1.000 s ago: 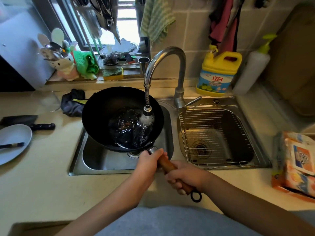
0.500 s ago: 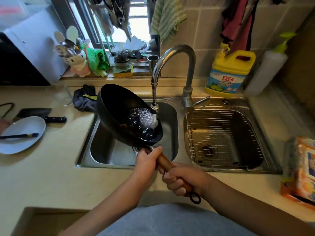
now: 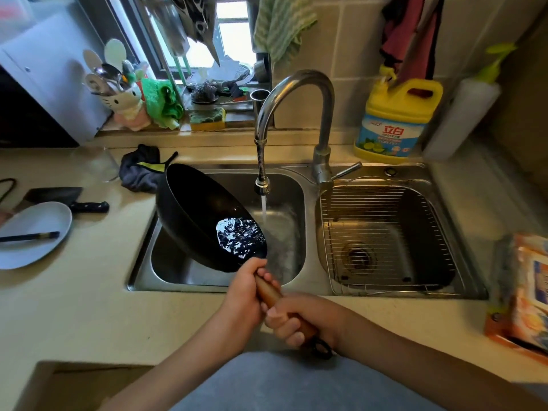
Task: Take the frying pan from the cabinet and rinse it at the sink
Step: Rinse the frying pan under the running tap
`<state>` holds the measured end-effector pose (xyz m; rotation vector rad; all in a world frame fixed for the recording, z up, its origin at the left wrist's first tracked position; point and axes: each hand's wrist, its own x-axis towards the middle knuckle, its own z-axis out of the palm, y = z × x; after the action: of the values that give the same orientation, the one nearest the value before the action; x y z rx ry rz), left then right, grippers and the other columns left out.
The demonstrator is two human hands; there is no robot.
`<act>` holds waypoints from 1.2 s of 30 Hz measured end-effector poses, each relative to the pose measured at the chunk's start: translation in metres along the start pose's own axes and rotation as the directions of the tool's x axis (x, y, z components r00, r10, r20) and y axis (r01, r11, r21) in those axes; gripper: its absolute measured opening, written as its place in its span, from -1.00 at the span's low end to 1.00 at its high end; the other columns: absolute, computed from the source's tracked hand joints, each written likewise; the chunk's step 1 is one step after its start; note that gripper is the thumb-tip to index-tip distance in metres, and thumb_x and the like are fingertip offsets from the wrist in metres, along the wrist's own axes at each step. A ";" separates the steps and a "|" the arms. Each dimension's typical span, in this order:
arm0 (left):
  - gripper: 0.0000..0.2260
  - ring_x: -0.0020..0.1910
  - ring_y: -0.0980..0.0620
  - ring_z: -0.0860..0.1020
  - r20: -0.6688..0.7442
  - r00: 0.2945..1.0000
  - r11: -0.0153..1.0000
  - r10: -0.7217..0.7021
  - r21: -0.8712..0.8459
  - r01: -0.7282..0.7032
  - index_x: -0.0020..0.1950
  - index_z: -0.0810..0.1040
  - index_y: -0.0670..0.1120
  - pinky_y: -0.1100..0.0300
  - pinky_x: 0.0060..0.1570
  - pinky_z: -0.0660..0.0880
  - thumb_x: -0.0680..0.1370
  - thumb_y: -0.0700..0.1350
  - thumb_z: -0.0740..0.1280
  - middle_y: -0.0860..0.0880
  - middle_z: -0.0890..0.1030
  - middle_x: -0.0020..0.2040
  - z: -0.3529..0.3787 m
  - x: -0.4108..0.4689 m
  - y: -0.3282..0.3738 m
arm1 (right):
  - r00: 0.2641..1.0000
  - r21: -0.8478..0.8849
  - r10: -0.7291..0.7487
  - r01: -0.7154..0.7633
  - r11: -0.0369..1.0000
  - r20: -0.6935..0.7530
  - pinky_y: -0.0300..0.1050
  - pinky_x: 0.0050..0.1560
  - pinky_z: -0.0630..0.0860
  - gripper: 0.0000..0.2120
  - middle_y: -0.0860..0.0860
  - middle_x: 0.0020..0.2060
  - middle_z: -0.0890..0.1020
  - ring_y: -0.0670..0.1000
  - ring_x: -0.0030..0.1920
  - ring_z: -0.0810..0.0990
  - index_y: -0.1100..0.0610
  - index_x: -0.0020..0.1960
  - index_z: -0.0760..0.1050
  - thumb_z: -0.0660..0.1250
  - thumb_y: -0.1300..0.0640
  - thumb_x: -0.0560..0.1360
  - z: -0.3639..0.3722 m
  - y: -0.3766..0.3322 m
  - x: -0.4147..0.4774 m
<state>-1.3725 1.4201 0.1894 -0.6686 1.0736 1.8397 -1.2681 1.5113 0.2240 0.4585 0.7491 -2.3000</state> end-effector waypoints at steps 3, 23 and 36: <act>-0.61 -0.65 0.07 0.35 -0.068 0.997 0.999 0.041 0.027 -0.039 -0.54 0.30 -0.04 0.33 -0.59 0.38 0.50 -0.17 0.24 0.01 0.36 -0.63 0.007 0.005 0.012 | 0.986 -0.180 -0.010 -0.020 0.983 -0.167 -0.35 -0.57 0.39 -0.90 -0.04 -0.43 0.46 -0.17 -0.53 0.41 0.13 -0.13 0.37 0.21 0.29 0.53 0.014 -0.018 0.007; -0.79 -0.46 -0.07 0.56 -0.091 0.984 0.943 0.150 0.311 -0.115 -0.28 0.56 -0.17 0.09 -0.36 0.54 0.46 -0.06 0.44 -0.11 0.53 -0.43 0.016 0.030 0.022 | 0.891 -0.355 -0.129 -0.038 0.934 -0.435 -0.28 -0.49 0.49 -0.76 0.07 -0.24 0.62 -0.10 -0.41 0.56 0.28 0.15 0.52 0.34 0.19 0.52 -0.004 -0.064 0.012; -0.65 -0.61 0.05 0.52 -0.004 0.986 0.917 0.167 0.368 -0.154 0.12 0.50 -0.30 0.25 -0.58 0.48 0.50 -0.09 0.46 -0.08 0.56 -0.40 0.028 0.037 0.036 | 0.956 0.203 0.033 0.029 0.979 -0.293 -0.27 -0.58 0.52 -0.80 0.09 -0.35 0.61 -0.09 -0.48 0.56 0.28 0.07 0.45 0.35 0.24 0.49 -0.021 -0.077 0.016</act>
<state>-1.4223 1.4518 0.1886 -0.4000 1.4865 1.6995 -1.3303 1.5638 0.2293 0.9132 0.6501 -2.3452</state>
